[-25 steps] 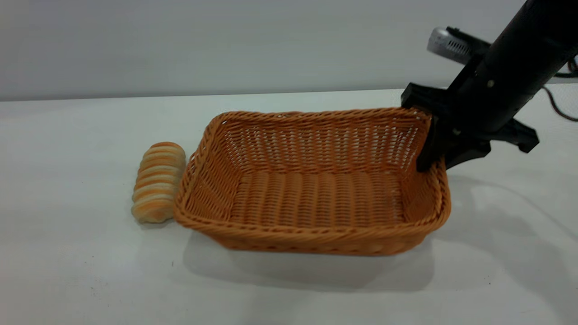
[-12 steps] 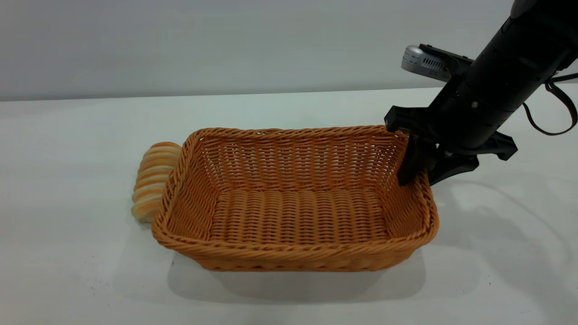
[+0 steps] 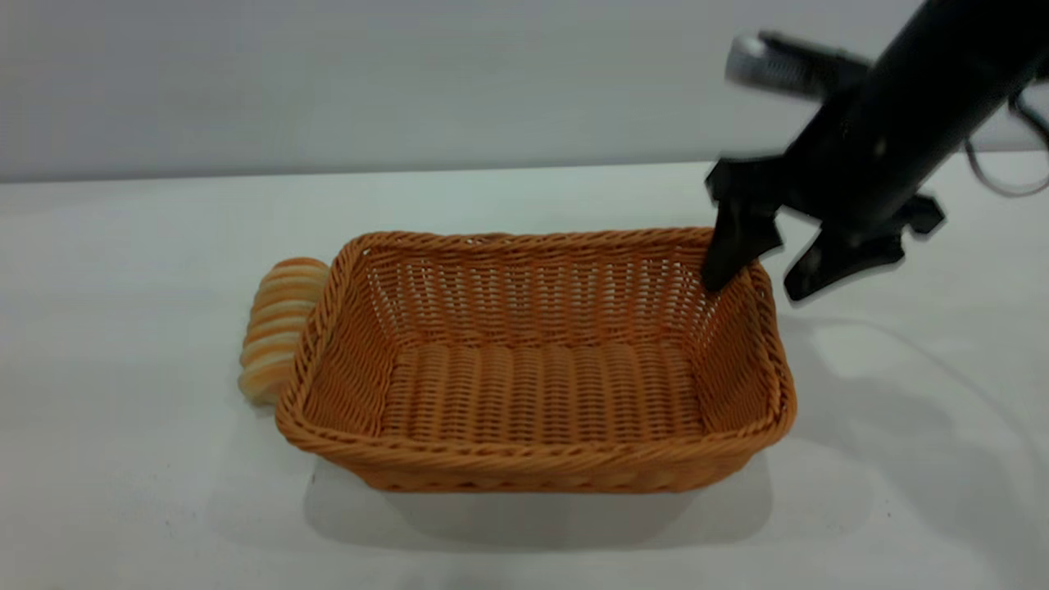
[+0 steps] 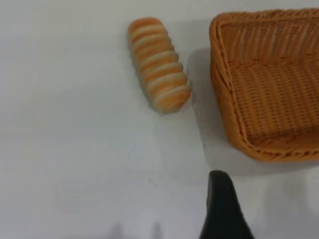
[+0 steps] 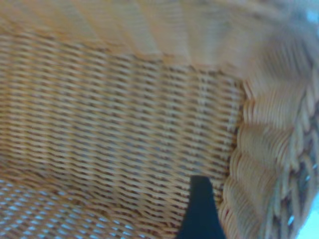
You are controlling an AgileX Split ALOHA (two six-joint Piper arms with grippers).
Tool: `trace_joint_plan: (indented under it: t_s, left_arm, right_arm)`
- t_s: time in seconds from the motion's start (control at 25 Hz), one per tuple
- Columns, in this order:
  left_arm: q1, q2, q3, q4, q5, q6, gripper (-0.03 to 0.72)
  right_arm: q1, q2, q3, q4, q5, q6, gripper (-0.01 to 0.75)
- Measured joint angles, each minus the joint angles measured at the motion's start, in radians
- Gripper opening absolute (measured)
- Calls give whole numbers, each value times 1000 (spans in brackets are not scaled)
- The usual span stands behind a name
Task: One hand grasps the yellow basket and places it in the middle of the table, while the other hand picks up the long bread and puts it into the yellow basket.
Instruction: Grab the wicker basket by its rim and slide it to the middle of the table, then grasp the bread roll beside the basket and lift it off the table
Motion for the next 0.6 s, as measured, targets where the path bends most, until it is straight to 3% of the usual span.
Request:
trace_joint_plan:
  t_s: [0.28, 0.6]
  left_arm:
    - [0, 69, 0, 0, -33, -3, 513]
    - [0, 289, 0, 0, -201, -36, 513]
  right_arm:
    - [0, -225, 0, -83, 49, -1, 534]
    - [0, -441, 1, -182, 238, -3, 509]
